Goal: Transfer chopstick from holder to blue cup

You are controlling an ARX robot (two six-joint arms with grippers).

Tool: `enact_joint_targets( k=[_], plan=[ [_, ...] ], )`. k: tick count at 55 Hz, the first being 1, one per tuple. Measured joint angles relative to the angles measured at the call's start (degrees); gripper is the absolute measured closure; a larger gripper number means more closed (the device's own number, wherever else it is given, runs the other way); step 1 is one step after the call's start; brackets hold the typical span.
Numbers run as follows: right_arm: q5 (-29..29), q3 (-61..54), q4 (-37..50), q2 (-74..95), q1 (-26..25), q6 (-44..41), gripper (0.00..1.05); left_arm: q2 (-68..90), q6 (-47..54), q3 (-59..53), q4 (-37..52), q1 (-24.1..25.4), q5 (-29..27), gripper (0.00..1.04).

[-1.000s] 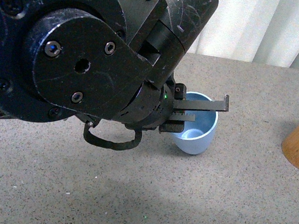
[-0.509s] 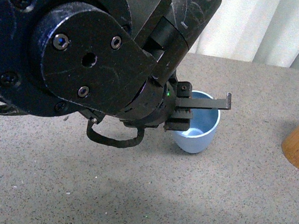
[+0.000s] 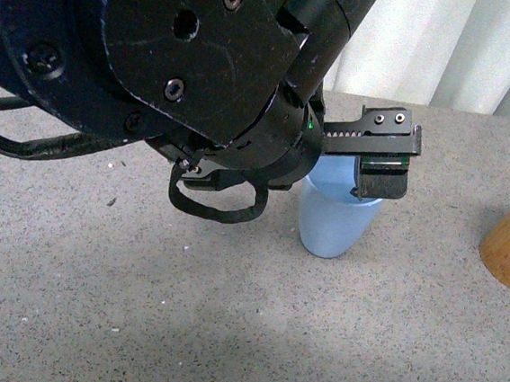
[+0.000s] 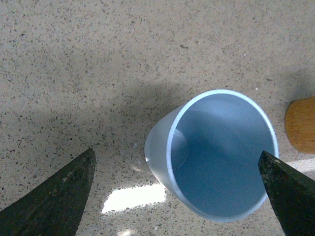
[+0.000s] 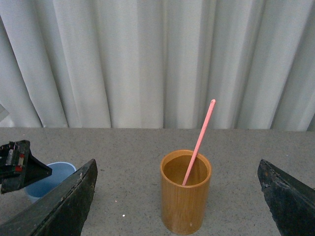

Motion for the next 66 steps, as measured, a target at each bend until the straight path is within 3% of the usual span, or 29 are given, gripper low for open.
enact_joint_targets(
  k=[7, 11, 15, 23, 30, 33, 36, 43, 48, 52, 66],
  plan=[
    [0.0, 0.0, 0.0, 0.0, 0.0, 0.0, 0.09, -1.6, 1.75, -1.95, 4.15, 0.55, -2.56, 0.08],
    [-0.09, 0.0, 0.0, 0.0, 0.0, -0.02, 0.09, -1.77, 11.98, -11.17, 29.22, 1.81, -17.38, 0.23],
    [0.02, 0.0, 0.0, 0.0, 0.0, 0.0, 0.09, -3.74, 18.78, -20.24, 45.0, 4.92, -19.87, 0.33],
    [0.15, 0.0, 0.0, 0.0, 0.0, 0.0, 0.09, -14.01, 26.25, -35.74, 63.76, 16.13, -12.35, 0.57],
    [-0.09, 0.0, 0.0, 0.0, -0.02, -0.02, 0.09, -23.02, 28.33, -46.1, 65.68, 27.96, 0.2, 0.77],
    [-0.04, 0.0, 0.0, 0.0, -0.02, -0.02, 0.09, -26.56, 28.68, -50.07, 64.28, 33.18, 4.44, 0.85],
    [-0.02, 0.0, 0.0, 0.0, -0.02, -0.02, 0.09, -36.2, 28.85, -54.77, 55.71, 36.59, 5.33, 1.0],
    [-0.02, 0.0, 0.0, 0.0, -0.02, -0.02, 0.09, -57.99, 29.31, -60.0, 37.66, 36.63, 6.99, 1.01],
    [0.13, 0.0, 0.0, 0.0, -0.02, 0.0, 0.09, -87.47, 29.66, -60.43, 9.75, 36.68, 6.8, 1.01],
    [0.11, 0.0, -0.02, 0.0, -0.02, -0.02, 0.09, -105.55, 29.68, -60.41, -5.53, 36.65, 6.86, 1.01],
    [0.02, 0.0, -0.02, 0.0, -0.02, 0.0, 0.09, -112.1, 29.7, -60.41, -9.2, 36.68, 6.84, 1.01]
  ],
)
